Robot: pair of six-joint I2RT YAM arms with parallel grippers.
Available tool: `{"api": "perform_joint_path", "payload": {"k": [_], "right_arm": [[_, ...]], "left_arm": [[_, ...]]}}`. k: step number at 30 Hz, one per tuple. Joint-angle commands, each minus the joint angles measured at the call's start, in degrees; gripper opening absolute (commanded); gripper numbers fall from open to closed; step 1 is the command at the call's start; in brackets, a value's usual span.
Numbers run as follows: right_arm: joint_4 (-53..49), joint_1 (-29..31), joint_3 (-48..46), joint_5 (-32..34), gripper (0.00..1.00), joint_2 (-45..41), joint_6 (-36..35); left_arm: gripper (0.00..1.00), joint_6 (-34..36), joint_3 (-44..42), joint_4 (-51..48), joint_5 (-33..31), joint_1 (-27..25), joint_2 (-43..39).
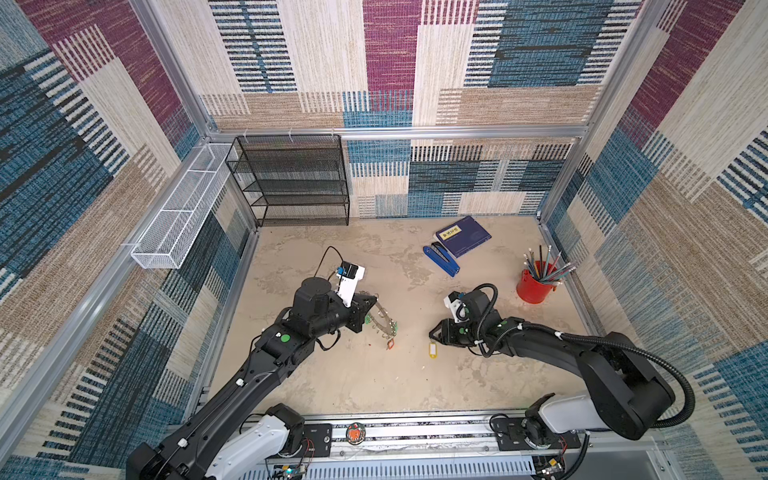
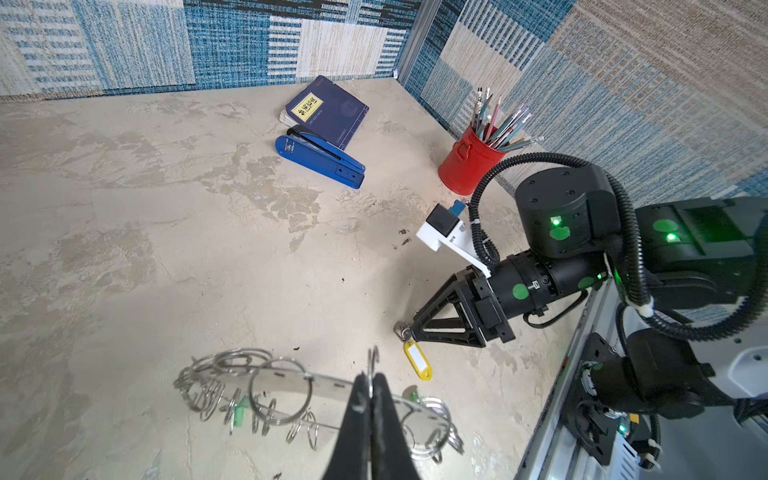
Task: Put the keys on the keyring
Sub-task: 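Lower the right gripper toward the yellow-tagged key while the left gripper holds the plate, then close the right gripper on the yellow-tagged key's head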
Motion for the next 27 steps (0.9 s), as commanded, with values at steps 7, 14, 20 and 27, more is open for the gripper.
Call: {"api": "perform_joint_path", "payload": {"k": [7, 14, 20, 27], "right_arm": [[-0.85, 0.13, 1.09, 3.03, 0.37, 1.77, -1.31], [-0.29, 0.14, 1.99, 1.14, 0.39, 2.93, -3.49], [2.25, 0.17, 1.12, -0.73, 0.38, 3.97, -2.38], [3.22, 0.15, 1.04, -2.48, 0.32, 4.19, -2.52]], "left_arm": [[0.0, -0.63, -0.15, 3.45, 1.43, 0.03, -0.37], [0.0, -0.61, -0.17, 3.6, 1.69, 0.03, -0.43], [0.0, -0.54, -0.35, 3.6, 1.73, 0.03, -0.59], [0.0, -0.72, -0.35, 3.9, 2.21, 0.05, -0.48]]}}
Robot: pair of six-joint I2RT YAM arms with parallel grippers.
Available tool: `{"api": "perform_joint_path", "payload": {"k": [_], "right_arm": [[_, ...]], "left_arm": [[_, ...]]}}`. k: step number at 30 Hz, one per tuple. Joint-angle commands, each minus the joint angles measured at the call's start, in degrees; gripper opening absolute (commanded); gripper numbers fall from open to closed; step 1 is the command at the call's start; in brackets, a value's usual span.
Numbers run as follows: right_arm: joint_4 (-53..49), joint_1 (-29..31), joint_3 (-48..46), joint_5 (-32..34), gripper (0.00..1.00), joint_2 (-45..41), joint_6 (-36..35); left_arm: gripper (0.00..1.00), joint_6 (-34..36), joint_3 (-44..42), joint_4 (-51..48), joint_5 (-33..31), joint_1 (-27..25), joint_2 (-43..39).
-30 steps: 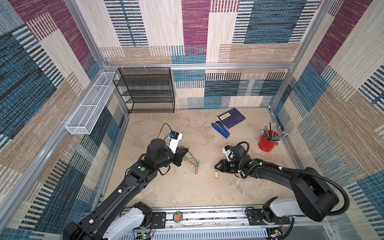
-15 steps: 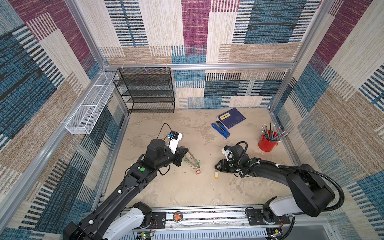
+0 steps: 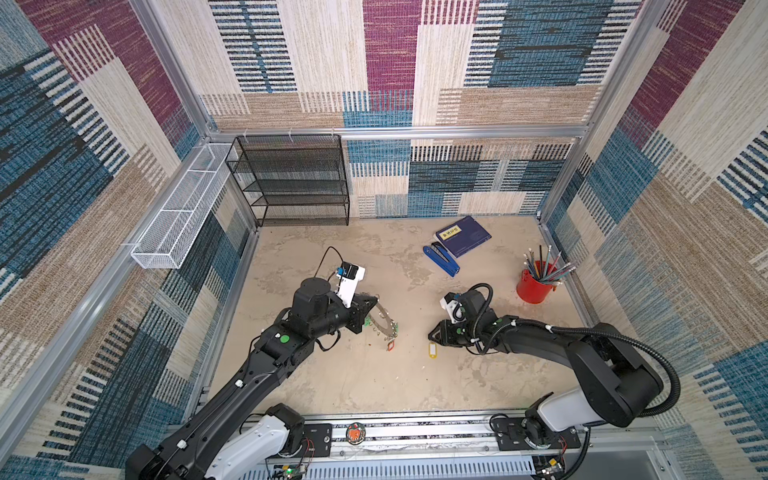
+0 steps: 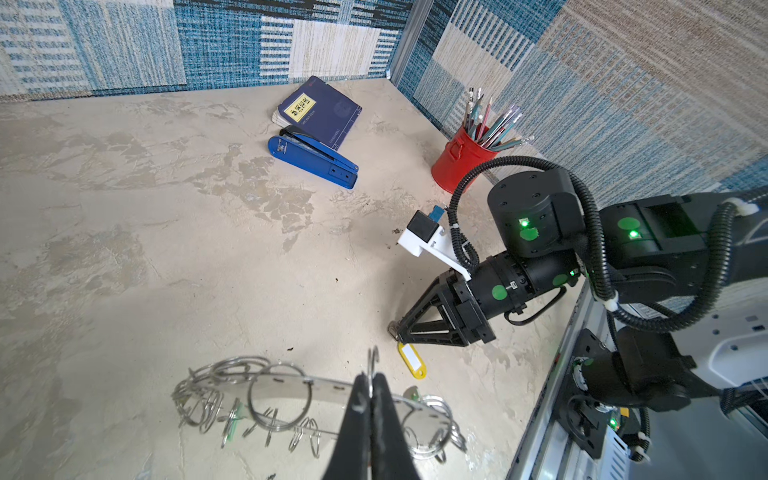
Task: Put the keys on the keyring
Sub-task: 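Close the right gripper on the yellow-tagged key's head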
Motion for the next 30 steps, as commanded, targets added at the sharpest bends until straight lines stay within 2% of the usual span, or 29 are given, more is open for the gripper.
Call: {"api": "perform_joint_path", "payload": {"k": [1, 12, 20, 24, 30], "right_arm": [[1.87, 0.11, 0.2, -0.97, 0.29, 0.48, -0.01], [-0.81, 0.19, 1.63, 2.06, 0.17, 1.9, -0.56], [-0.84, 0.17, 1.99, 2.57, 0.0, 2.33, -0.43], [-0.54, 0.16, 2.25, 2.64, 0.0, 1.93, -0.57], [6.2, 0.17, 0.21, 0.44, 0.0, -1.54, -0.31]], "left_arm": [[0.0, -0.61, -0.15, 3.67, 0.96, 0.03, -0.2], [0.0, -0.63, -0.19, 3.76, 1.22, 0.03, -0.25], [0.0, -0.61, -0.2, 3.95, 1.39, 0.03, -0.14], [0.0, -0.62, -0.19, 3.95, 1.48, 0.03, -0.24], [0.0, -0.53, -0.27, 3.95, 1.53, 0.03, -0.11]]}}
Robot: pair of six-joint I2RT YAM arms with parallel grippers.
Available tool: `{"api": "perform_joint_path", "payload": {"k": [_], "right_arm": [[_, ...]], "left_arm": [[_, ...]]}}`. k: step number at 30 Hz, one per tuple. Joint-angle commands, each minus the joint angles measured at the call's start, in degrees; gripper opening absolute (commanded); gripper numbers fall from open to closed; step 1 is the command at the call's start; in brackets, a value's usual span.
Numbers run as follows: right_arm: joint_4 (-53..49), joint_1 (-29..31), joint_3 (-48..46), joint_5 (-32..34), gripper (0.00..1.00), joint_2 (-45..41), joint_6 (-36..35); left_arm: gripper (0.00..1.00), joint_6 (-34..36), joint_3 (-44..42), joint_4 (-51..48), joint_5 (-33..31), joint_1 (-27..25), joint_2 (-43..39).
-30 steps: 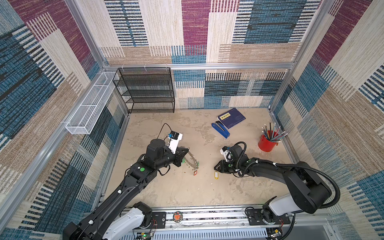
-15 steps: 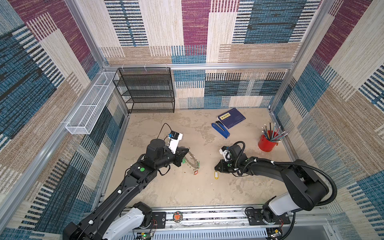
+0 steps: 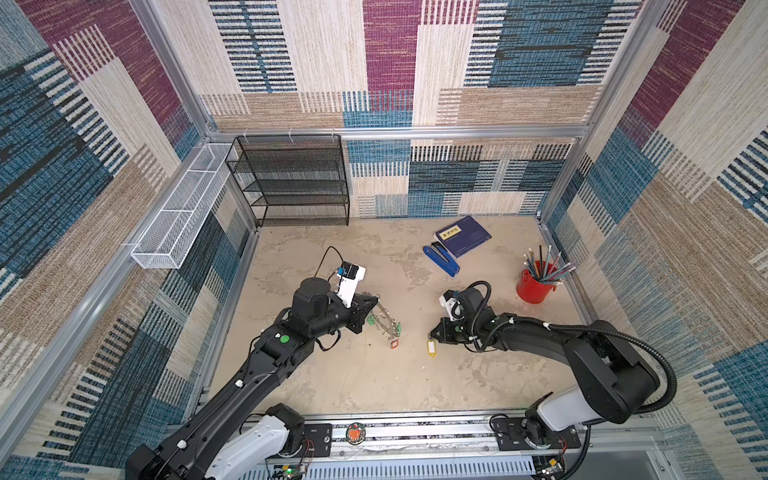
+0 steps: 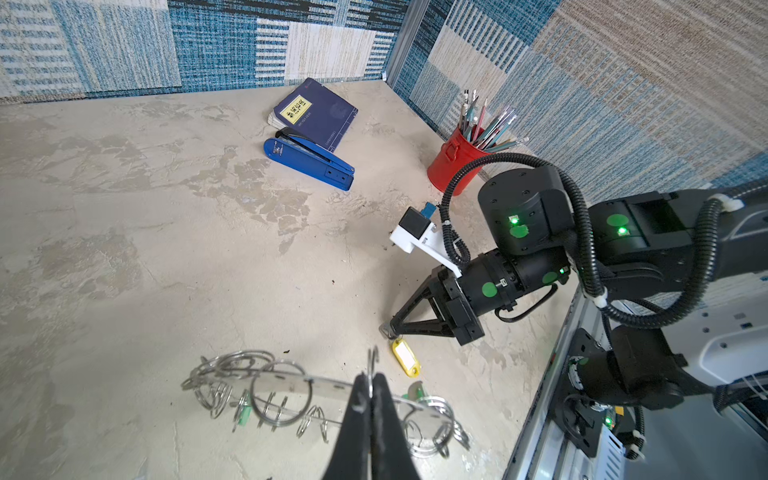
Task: Put the keys on the keyring
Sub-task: 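Close the right gripper on the yellow-tagged key's head, then lift the yellow-tagged key with the right gripper toward the held plate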
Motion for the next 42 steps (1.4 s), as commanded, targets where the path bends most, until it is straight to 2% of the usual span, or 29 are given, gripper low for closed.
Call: {"api": "perform_joint_path", "payload": {"k": [1, 10, 15, 23, 30, 35, 42], "right_arm": [[7.39, 0.02, -1.17, -1.66, 0.0, -2.6, 0.37], [27.17, 0.01, -8.24, -5.35, 0.0, -12.82, 1.3], [37.85, 0.01, -12.24, -5.07, 0.0, -18.4, 1.61], [50.05, 0.02, -13.68, -8.8, 0.0, -19.92, 3.2], [58.39, 0.02, -13.92, -13.87, 0.0, -19.7, 3.47], [59.87, 0.02, -13.07, -15.23, 0.0, -19.34, 4.42], [53.89, 0.02, -9.45, -15.59, 0.0, -19.75, 3.15]], "left_arm": [[0.0, -0.46, -0.17, 3.58, 1.08, 0.03, -0.1], [0.0, -0.21, -0.17, 3.52, 1.35, -0.02, 0.24], [0.0, 0.16, 0.0, 3.47, 2.0, 0.03, 0.75], [0.0, 1.03, 1.07, 3.49, 7.62, 0.03, 3.09], [0.0, 2.48, 1.89, 4.42, 9.81, -0.62, 4.37], [0.0, 4.09, 2.73, 5.28, 11.28, -2.33, 5.13], [0.0, 4.2, 2.91, 7.79, 11.23, -4.41, 4.71]]}}
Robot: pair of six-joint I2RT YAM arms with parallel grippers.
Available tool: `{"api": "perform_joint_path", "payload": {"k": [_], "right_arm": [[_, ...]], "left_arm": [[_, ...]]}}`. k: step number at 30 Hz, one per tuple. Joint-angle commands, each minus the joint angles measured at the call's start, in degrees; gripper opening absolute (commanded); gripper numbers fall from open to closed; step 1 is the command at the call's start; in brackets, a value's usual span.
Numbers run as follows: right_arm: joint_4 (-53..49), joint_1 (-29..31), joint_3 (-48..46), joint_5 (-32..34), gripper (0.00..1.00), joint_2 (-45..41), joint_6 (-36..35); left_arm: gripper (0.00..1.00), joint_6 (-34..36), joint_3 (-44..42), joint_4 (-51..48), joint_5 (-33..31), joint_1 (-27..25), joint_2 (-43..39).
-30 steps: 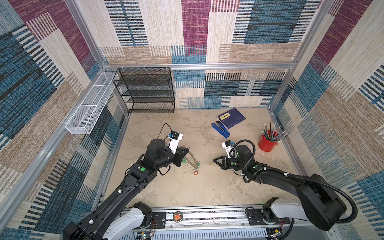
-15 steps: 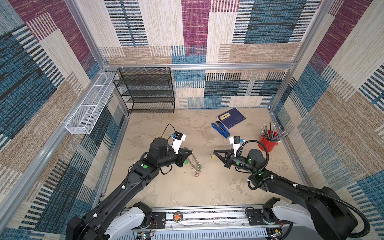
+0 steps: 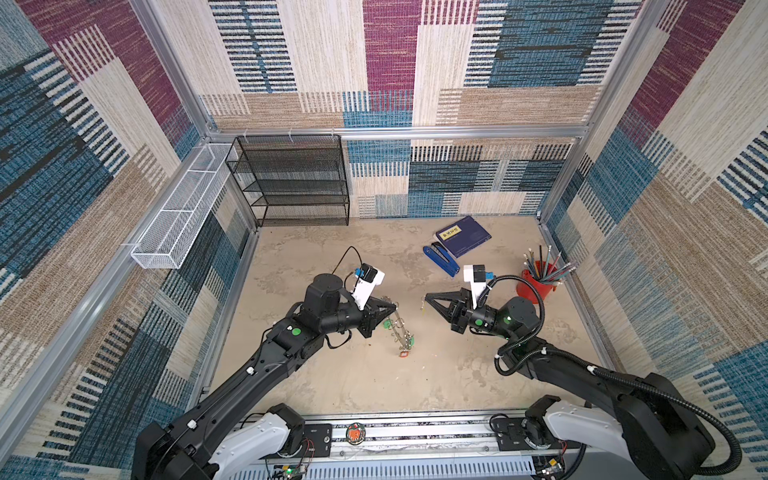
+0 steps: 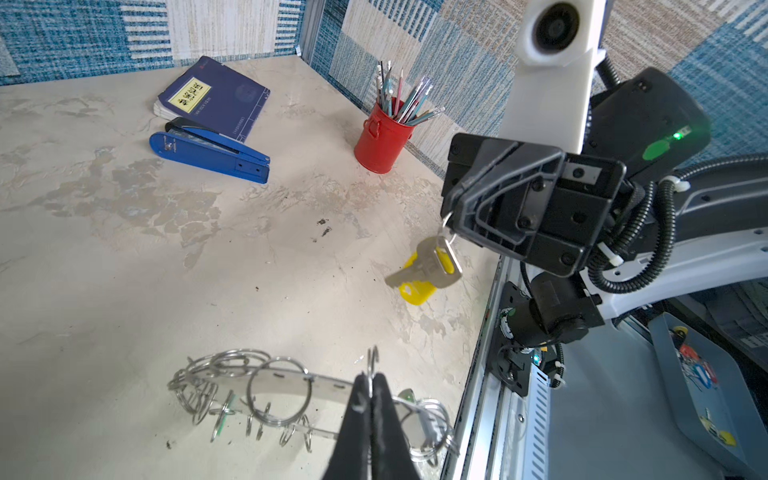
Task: Put the keys on the keyring
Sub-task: 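Lift the yellow-tagged key with the right gripper toward the held plate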
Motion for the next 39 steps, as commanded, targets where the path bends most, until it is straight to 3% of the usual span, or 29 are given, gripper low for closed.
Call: {"api": "perform_joint_path", "payload": {"k": [1, 15, 39], "right_arm": [[-1.47, 0.0, 0.97, -0.83, 0.0, -0.4, -0.2], [-2.49, 0.48, 2.9, -3.95, 0.0, 1.16, -0.64], [-1.68, 2.44, 6.13, -5.37, 0.0, 6.42, -0.49]], "left_arm": [[0.0, 1.89, 1.31, 4.03, 0.36, -0.77, 0.14], [0.0, 2.59, 4.9, 3.05, -4.51, -4.85, 5.13], [0.0, 2.45, 4.1, 4.01, -3.68, -5.11, 6.14]]}}
